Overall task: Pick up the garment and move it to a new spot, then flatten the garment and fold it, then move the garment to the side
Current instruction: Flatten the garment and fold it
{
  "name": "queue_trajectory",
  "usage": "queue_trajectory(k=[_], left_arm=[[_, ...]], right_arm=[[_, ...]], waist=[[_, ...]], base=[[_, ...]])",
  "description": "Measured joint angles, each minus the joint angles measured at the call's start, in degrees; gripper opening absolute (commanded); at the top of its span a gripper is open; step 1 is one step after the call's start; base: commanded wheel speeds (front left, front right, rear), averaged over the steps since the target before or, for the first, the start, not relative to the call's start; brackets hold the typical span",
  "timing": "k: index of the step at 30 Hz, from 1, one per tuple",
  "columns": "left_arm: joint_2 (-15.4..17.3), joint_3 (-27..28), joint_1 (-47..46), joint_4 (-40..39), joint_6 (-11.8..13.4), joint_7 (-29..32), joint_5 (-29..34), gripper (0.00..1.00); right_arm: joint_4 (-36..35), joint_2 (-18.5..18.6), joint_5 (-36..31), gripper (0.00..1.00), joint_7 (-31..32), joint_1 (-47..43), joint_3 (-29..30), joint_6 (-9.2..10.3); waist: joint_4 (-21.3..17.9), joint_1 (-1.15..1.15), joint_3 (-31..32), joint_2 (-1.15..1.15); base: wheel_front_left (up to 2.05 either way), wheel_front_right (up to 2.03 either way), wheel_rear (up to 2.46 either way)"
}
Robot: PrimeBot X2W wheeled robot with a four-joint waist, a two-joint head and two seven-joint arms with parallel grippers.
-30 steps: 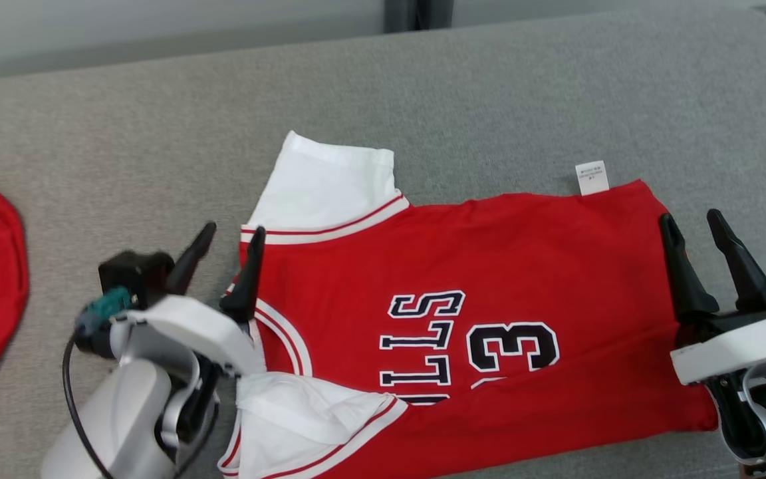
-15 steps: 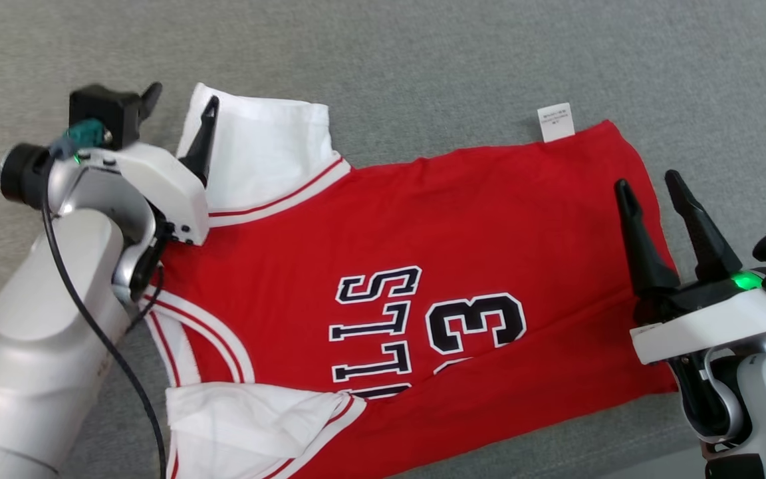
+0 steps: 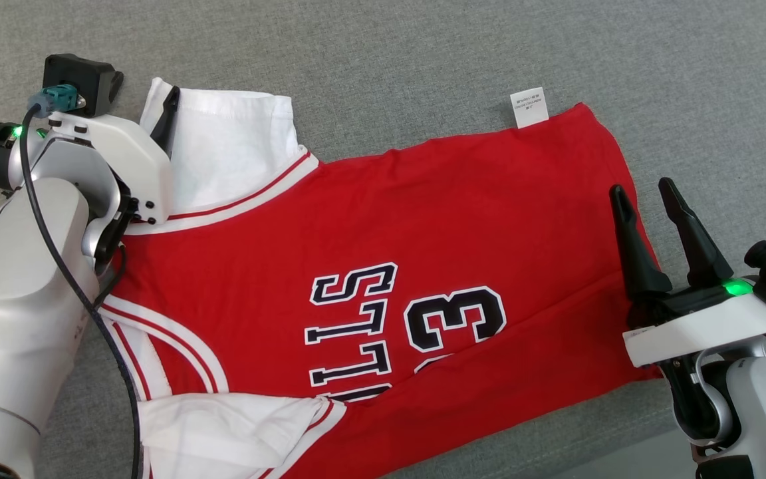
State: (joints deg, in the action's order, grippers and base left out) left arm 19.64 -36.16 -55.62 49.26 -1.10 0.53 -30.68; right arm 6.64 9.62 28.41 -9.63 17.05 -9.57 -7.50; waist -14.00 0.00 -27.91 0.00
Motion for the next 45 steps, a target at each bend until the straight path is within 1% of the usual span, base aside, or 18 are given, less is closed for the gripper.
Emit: queue_trajectory(k=[1,2,3,8,13,19,21,25,28,30,36,45], left_arm=[[-0.2,-0.1,-0.3,0.6,-0.6,0.2,0.0,0.77],[-0.4,-0.2,-0.5,1.1,-1.2,0.3,-0.2,0.08],[-0.6,-0.2,-0.7,1.5,-1.5,0.2,-0.4,0.0],[-1.8,-0.7,-1.1,2.7,-2.4,-1.9,-0.6,0.0],[-2.6,0.1,-0.6,1.2,-3.1,-6.7,-1.8,0.0],[-2.2,0.2,3.9,-4.4,-4.1,-11.7,-3.0,0.0],[-1.8,0.2,6.3,-8.4,-4.1,-12.7,-3.2,0.0],[-2.0,-0.2,9.7,-14.2,-3.4,-13.2,-3.3,0.0],[-2.1,-0.8,11.8,-18.2,-2.3,-12.9,-3.4,0.0],[-2.4,-1.0,13.2,-20.4,-1.5,-12.4,-3.8,0.0],[-2.4,-1.9,16.1,-25.3,0.1,-11.1,-4.1,0.0],[-1.8,-2.4,17.7,-28.8,1.5,-9.6,-4.3,0.0]], right_arm=[[0.1,0.0,0.0,1.0,0.0,0.0,0.0,0.0],[0.2,0.0,0.0,1.0,-0.1,0.0,0.0,0.0],[0.4,0.0,0.0,1.0,-0.1,0.0,0.0,0.0],[1.3,0.0,0.0,1.0,-0.3,0.0,0.8,0.0],[1.6,0.6,0.9,1.0,0.6,0.5,1.7,0.0],[3.4,5.5,2.3,1.0,3.8,3.9,2.9,0.0],[5.6,7.5,2.5,1.0,5.8,6.3,2.6,0.0],[10.0,9.7,4.6,1.0,8.7,9.1,2.1,0.0],[14.5,12.0,4.8,1.0,10.3,11.1,2.2,0.0],[17.4,12.8,4.8,1.0,11.1,12.2,2.2,0.0],[24.3,13.8,5.6,1.0,12.4,15.1,1.8,0.0],[29.7,13.9,6.7,1.0,13.4,17.2,-0.6,0.0]], waist=[[0.0,0.0,0.0,0.0],[0.0,0.0,0.0,0.0],[0.0,0.0,0.0,0.0],[0.8,0.0,0.3,0.0],[2.5,0.0,1.1,0.0],[5.9,0.0,2.2,0.0],[7.8,0.0,2.7,0.0],[10.2,0.0,3.2,0.0],[12.0,0.0,3.5,0.0],[13.0,0.0,3.7,0.0],[15.4,0.0,4.0,0.0],[16.5,0.0,4.1,0.0]], base=[[0.0,0.0,0.0],[0.0,0.0,0.0],[0.0,0.0,0.0],[0.0,0.0,0.0],[0.0,0.0,0.0],[0.0,0.0,0.0],[0.0,0.0,0.0],[0.0,0.0,0.0],[0.0,0.0,0.0],[0.0,0.0,0.0],[0.0,0.0,0.0],[0.0,0.0,0.0]])
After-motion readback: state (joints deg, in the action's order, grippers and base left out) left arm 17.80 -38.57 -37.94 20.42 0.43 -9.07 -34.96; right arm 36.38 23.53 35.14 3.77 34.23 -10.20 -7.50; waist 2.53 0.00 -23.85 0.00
